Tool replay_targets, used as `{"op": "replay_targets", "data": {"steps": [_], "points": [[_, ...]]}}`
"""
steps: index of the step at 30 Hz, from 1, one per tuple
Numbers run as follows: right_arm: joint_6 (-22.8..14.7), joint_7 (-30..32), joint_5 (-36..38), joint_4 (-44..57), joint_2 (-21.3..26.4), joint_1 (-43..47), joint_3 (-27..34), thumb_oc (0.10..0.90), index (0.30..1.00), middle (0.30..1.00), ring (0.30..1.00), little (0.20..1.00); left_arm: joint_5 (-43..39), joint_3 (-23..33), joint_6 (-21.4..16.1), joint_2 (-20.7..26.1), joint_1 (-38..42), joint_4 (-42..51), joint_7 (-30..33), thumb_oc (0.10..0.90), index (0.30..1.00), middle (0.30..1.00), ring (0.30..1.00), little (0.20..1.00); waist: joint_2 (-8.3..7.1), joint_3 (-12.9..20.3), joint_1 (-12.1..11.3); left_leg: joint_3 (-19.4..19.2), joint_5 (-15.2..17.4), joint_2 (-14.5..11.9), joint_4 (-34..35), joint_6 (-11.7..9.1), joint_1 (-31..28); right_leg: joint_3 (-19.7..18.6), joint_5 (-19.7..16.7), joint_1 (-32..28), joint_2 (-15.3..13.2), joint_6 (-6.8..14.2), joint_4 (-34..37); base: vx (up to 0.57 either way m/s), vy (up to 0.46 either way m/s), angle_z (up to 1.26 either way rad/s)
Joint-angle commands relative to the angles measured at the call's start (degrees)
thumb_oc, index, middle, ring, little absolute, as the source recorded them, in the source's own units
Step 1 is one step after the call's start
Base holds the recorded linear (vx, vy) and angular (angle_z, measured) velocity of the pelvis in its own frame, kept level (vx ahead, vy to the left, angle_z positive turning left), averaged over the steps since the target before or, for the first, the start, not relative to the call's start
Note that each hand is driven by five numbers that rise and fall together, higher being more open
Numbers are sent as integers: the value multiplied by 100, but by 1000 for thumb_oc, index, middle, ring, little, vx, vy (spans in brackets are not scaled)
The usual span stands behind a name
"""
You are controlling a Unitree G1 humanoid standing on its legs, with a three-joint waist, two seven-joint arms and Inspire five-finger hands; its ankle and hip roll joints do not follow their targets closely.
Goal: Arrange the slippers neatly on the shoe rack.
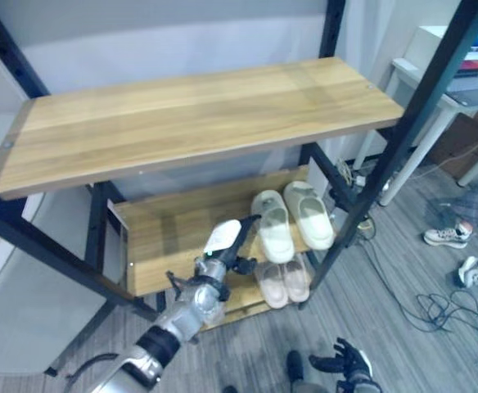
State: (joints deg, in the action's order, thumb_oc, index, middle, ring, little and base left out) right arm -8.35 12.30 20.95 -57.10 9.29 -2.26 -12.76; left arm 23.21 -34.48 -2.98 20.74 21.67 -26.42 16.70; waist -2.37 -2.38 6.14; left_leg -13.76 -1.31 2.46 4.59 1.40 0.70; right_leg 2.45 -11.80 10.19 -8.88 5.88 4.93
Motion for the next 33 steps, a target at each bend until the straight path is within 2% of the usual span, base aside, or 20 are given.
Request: {"op": "replay_targets", "data": {"steps": [1,6,12,18,24,27,32,33], "points": [[-252,42,77,-97,283,354,16,800,900,900,900,900,-12,183,-470,-418,1007,65,171,800,900,900,900,900,475,68,-35,828,399,-128,41,-137,181,208,1085,-645,362,196,-67,0,0,0],[-255,72,110,-162,350,421,-21,800,900,900,900,900,205,-25,-401,-612,1208,-466,352,800,900,900,900,900,487,37,16,803,394,-136,41,-141,176,174,1094,-622,355,193,-89,0,0,0],[-238,114,41,-307,384,483,-91,800,900,900,900,900,109,-171,-398,-834,1465,-927,428,800,900,900,900,900,494,18,59,780,393,-133,41,-137,180,156,1094,-598,354,186,-96,0,0,0],[-255,174,112,-388,402,504,-136,800,900,900,900,900,-576,-158,-415,-1263,1784,-1350,517,800,900,900,900,900,500,15,141,756,393,-142,41,-139,178,137,1085,-580,368,181,-90,6,-4,0],[-252,182,155,-448,368,579,-186,800,900,900,900,900,-925,-180,-454,-1449,1948,-1416,568,800,900,900,900,900,503,23,159,744,398,-147,41,-139,174,123,1072,-596,375,178,-67,0,0,0],[-262,170,199,-534,373,641,-150,800,900,900,900,900,-828,-141,-452,-1276,2027,-1309,639,800,900,900,900,900,507,57,139,750,409,-164,41,-145,124,137,1095,-646,388,175,-75,0,-33,0],[-201,262,-94,-529,389,468,179,800,900,900,900,900,-797,503,-817,-126,735,982,313,800,900,900,900,900,495,159,-116,850,432,-176,41,-153,-26,260,1212,-845,390,164,-116,6,-46,1],[-201,263,-95,-528,385,461,170,800,900,900,900,900,-801,514,-802,-109,708,1019,297,800,900,900,900,900,491,163,-108,851,433,-176,41,-153,-30,261,1213,-850,390,164,-115,-8,-41,7]]}}
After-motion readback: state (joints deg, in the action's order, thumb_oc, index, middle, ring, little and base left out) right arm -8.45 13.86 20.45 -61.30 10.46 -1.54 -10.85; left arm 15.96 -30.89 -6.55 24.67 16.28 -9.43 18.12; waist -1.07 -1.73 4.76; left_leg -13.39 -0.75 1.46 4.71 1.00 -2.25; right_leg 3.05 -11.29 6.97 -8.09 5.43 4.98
